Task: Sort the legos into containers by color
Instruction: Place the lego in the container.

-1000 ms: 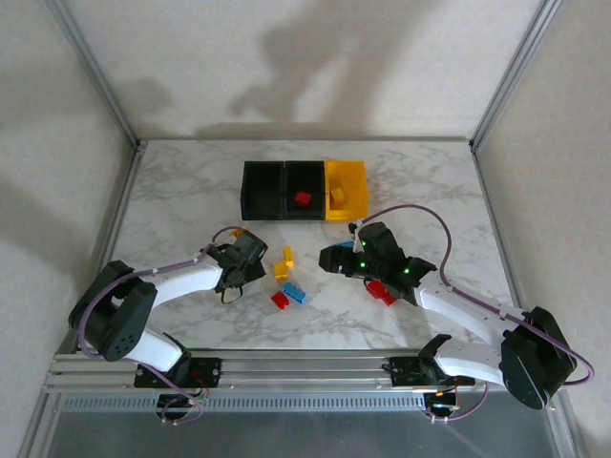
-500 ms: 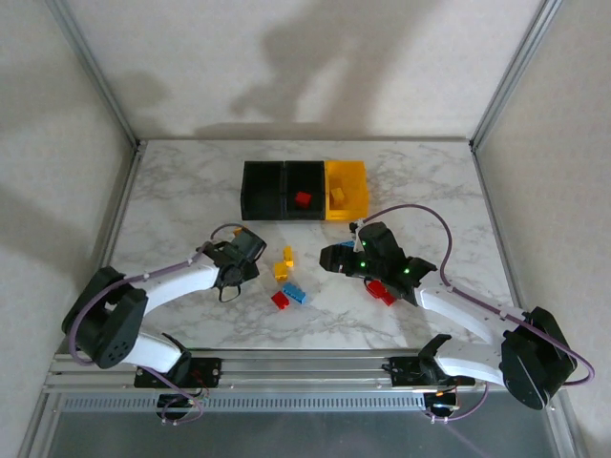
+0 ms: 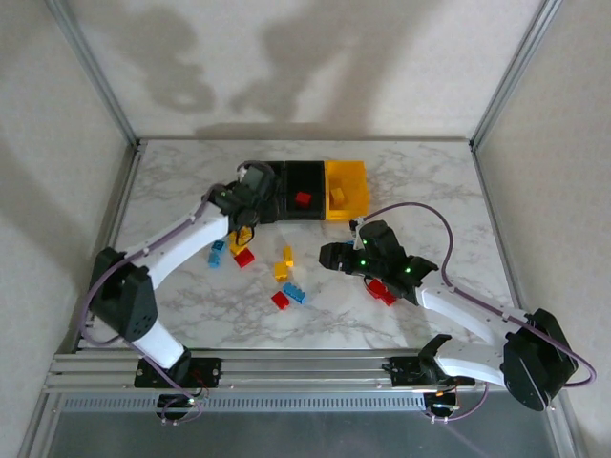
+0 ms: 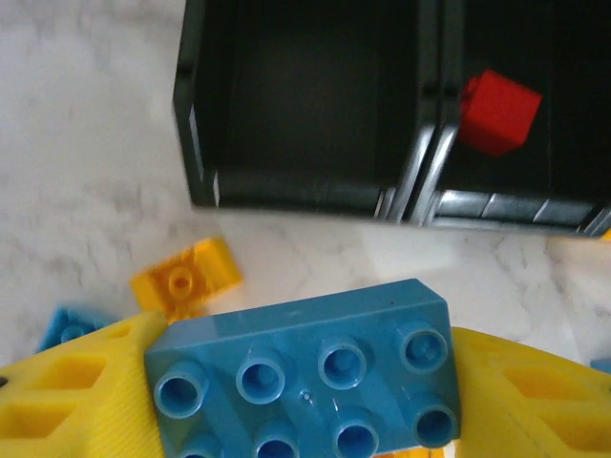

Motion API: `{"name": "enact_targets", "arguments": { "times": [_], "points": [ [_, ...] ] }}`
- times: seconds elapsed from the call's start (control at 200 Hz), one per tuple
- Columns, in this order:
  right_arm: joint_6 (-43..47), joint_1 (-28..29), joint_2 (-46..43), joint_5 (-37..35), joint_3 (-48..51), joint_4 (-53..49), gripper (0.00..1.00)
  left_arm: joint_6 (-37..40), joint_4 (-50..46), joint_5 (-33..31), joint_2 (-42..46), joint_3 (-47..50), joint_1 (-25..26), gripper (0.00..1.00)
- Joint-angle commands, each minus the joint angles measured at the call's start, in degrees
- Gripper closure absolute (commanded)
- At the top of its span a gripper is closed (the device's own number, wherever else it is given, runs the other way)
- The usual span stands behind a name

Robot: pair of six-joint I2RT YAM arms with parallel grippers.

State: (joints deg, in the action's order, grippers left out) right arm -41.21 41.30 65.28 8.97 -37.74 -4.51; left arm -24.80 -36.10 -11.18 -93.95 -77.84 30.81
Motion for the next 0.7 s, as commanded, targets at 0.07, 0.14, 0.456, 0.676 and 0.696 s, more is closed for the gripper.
{"name": "enact_targets", "arguments": {
  "times": [0.07, 0.14, 0.456, 0.676, 0.696],
  "points": [
    [-0.1, 0.8, -1.6, -1.2, -1.6, -0.8, 0.32, 21.1, -9.0, 0.8, -10.2, -13.7, -3.6, 0.46],
    [-0.4, 1.2, -1.7, -1.5, -1.6, -1.1, 0.32, 23.1, -9.9, 0.5, -13.5, -18.0, -5.9, 0.47],
    [-1.8, 2.5, -2.7, -3.0, -0.6, -1.9, 0.33, 24.5, -8.2, 5.2, -22.6, -29.5, -8.8, 0.45],
    [-2.3, 2.9, -2.3, -3.1, 0.1, -1.2, 0.33, 20.1, -8.6, 6.5, -28.0, -31.7, -8.8, 0.45],
    [-2.3, 2.9, -2.2, -3.2, 0.0, -1.2, 0.33, 19.6, -8.6, 6.5, -28.3, -31.7, -8.9, 0.45]
  ]
}}
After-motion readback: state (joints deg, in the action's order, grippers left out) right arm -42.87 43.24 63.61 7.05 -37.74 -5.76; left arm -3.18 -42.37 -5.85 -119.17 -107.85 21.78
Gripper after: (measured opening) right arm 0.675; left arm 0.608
